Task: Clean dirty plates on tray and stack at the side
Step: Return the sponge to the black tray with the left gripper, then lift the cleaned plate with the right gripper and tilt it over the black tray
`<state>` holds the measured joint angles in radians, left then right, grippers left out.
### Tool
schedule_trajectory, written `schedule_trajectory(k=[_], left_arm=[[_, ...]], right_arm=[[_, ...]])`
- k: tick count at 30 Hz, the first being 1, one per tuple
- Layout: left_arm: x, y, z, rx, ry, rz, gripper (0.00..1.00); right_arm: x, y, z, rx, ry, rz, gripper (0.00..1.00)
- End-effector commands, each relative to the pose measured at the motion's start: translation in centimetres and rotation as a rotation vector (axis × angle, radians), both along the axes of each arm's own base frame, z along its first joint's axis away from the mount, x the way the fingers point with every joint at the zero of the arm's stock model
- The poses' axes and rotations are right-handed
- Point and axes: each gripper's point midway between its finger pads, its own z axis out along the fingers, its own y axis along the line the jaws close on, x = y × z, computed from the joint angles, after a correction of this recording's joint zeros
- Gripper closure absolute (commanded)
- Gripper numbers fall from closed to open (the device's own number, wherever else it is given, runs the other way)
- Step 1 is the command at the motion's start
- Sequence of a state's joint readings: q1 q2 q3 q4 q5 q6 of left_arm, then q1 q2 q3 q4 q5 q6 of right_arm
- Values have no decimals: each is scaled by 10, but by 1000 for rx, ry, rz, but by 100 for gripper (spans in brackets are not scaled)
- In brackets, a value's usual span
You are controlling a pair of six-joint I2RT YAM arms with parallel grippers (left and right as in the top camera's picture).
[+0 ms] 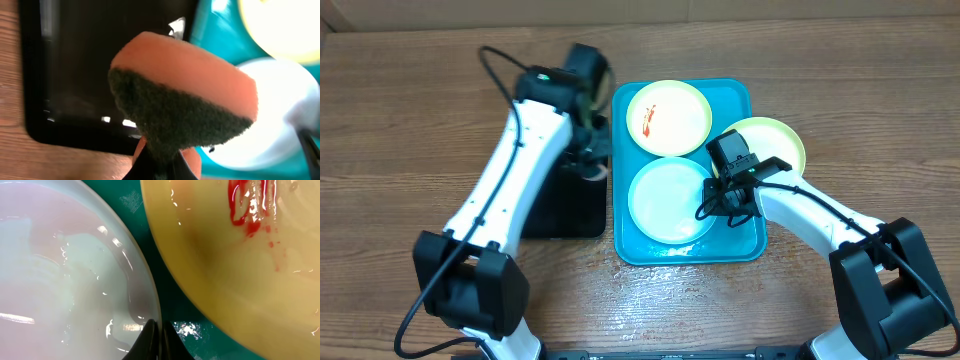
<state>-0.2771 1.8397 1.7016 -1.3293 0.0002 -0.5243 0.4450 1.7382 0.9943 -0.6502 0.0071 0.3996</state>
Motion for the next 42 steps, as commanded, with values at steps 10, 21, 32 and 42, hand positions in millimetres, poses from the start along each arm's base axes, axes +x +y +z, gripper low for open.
schedule_trajectory(k=[10,21,32,42], left_arm=[[-13,46,-99,97,161,10,96],[2,65,-44,76,107,73,29],[29,85,76,-213,-139,89,7],[20,104,140,-289,-302,66,4]], right_arm=[[-2,-6,-1,-31,4,-1,96],[15,2,59,-26,-17,16,96],[61,60,189,-43,-332,253,96],[81,147,212,-30,-621,326,96]])
